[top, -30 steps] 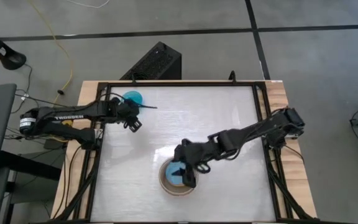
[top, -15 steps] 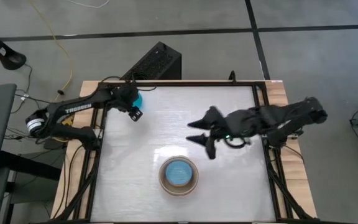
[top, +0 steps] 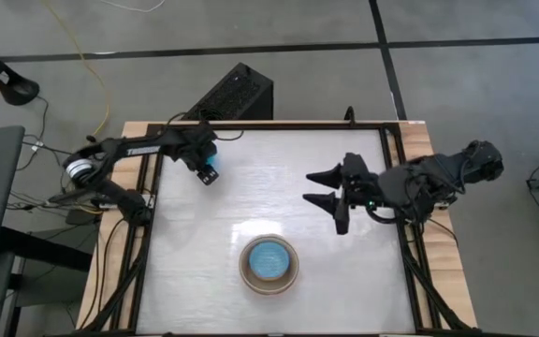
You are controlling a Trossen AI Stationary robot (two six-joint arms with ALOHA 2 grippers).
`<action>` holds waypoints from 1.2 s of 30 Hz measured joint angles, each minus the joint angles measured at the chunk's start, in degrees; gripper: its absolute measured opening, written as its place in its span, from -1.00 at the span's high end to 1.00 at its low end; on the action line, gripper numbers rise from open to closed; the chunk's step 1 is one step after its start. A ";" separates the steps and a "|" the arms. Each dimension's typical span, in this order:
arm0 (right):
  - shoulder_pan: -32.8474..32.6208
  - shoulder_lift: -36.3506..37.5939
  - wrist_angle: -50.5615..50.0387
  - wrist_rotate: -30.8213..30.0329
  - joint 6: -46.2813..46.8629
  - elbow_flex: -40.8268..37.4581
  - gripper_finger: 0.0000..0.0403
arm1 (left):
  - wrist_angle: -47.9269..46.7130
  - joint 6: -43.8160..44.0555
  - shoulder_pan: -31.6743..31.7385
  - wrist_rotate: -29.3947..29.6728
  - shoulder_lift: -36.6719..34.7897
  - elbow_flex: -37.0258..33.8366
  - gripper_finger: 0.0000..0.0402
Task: Nest bowls inside each other
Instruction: Stack the blue bowl on top of the blue bowl
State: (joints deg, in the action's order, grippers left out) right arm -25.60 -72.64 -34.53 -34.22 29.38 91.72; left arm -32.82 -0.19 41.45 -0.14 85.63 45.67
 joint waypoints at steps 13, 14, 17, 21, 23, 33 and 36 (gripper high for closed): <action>-1.47 -0.02 -7.49 -0.64 3.77 0.00 -0.17 | 7.21 5.40 -3.54 -25.04 -3.96 0.06 0.99; -1.47 -0.02 -7.85 -0.66 3.77 0.00 -0.17 | 8.45 6.29 -4.47 -26.75 -5.74 -0.01 0.99; -1.47 -0.02 -9.17 -1.67 3.75 0.00 -0.17 | 12.96 10.98 -7.93 -30.12 -11.92 -0.02 1.00; -1.43 -0.03 -11.60 -3.06 3.75 0.00 -0.17 | 17.64 17.52 -14.90 -30.84 -19.42 0.00 1.00; -1.43 -0.04 -12.11 -4.27 3.72 -0.21 -0.17 | 19.93 20.64 -19.29 -30.09 -22.54 0.00 1.00; -1.38 -0.04 -13.65 -5.38 3.66 -1.01 -0.17 | 25.73 29.96 -42.63 -15.55 -25.28 0.02 1.00; -1.38 -0.04 -14.30 -6.14 3.67 -1.01 -0.17 | 29.81 32.06 -47.00 -13.23 -22.37 0.02 1.00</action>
State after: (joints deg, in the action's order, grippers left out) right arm -26.98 -72.69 -48.83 -40.36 33.05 90.72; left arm -3.00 31.87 -5.55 -13.37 63.25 45.69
